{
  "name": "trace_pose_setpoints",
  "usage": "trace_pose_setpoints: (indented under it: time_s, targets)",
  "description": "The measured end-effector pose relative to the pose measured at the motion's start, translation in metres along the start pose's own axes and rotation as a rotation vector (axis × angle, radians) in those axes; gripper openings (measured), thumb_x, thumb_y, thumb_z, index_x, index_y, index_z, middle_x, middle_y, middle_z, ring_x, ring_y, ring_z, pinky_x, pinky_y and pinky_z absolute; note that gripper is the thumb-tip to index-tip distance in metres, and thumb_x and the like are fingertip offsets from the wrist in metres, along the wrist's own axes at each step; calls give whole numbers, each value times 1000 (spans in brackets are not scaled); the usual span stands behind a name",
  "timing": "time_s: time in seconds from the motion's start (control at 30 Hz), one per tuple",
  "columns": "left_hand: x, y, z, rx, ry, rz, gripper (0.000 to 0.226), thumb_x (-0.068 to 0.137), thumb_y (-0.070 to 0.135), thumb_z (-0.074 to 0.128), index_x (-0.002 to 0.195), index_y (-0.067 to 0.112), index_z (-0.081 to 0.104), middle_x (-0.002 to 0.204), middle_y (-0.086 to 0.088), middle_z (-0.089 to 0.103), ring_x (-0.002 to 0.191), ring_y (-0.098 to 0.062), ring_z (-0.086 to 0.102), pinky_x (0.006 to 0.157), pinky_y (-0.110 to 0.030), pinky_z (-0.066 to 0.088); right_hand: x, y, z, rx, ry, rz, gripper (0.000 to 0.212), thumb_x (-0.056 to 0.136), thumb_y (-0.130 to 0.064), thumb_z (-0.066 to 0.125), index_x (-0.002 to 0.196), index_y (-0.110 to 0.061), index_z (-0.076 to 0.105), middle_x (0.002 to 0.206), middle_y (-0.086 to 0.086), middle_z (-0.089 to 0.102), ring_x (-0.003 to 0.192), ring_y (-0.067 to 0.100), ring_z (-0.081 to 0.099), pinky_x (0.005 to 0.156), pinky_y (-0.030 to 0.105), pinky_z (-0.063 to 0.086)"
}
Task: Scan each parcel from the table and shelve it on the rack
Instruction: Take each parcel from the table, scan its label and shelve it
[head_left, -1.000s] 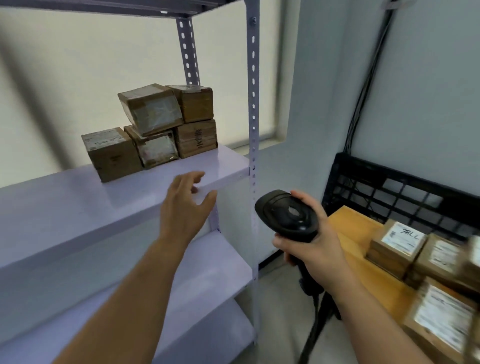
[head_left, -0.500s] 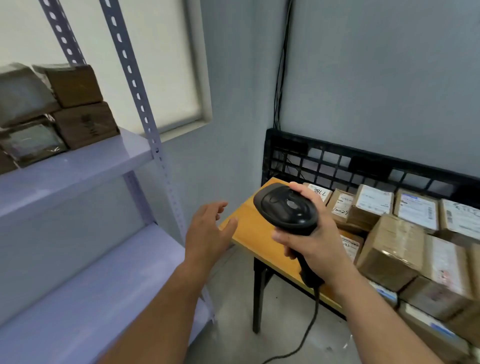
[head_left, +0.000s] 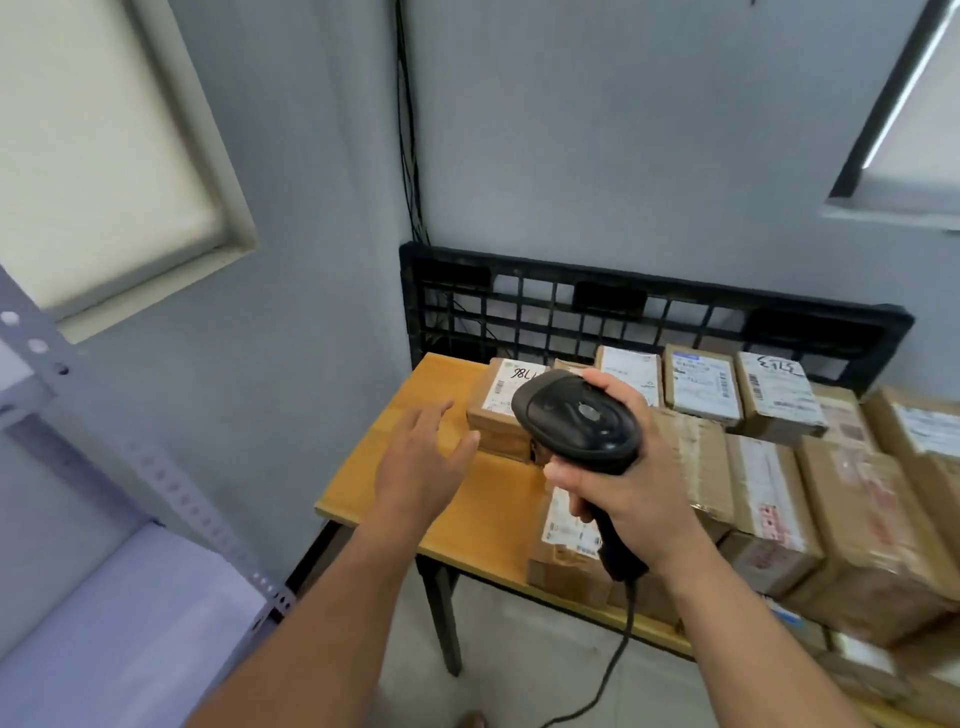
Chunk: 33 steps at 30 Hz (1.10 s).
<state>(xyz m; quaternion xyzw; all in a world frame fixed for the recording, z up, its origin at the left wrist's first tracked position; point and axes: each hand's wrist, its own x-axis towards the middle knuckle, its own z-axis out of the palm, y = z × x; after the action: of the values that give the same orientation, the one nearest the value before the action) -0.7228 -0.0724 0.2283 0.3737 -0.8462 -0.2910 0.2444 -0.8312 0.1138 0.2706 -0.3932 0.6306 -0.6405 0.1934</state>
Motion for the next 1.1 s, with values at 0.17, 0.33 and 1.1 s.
trace_pose_setpoints:
  time_s: [0.17, 0.33, 1.1]
  targets:
    - [52, -1, 28, -1, -118, -24, 57, 96, 41, 53, 147, 20, 36, 140, -1, 45, 126, -18, 45, 97, -36, 45, 29, 3, -12, -34, 96, 55, 80, 72, 4, 80, 126, -46, 49, 121, 3, 59, 62, 21, 66, 52, 32, 56]
    - [92, -5, 50, 29, -254, -62, 51, 101, 35, 44, 146, 11, 35, 140, -10, 45, 123, -23, 44, 91, -31, 38, 56, 14, -12, -53, 152, 101, 79, 72, 5, 80, 125, -46, 50, 113, -7, 63, 58, 24, 64, 51, 31, 56]
    - [169, -49, 112, -583, -497, -578, 30, 99, 49, 42, 122, 30, 45, 116, -1, 57, 96, -20, 52, 69, -32, 39, 109, 65, -20, -2, 297, 197, 80, 72, 9, 77, 126, -43, 49, 112, 10, 66, 49, 24, 61, 49, 30, 54]
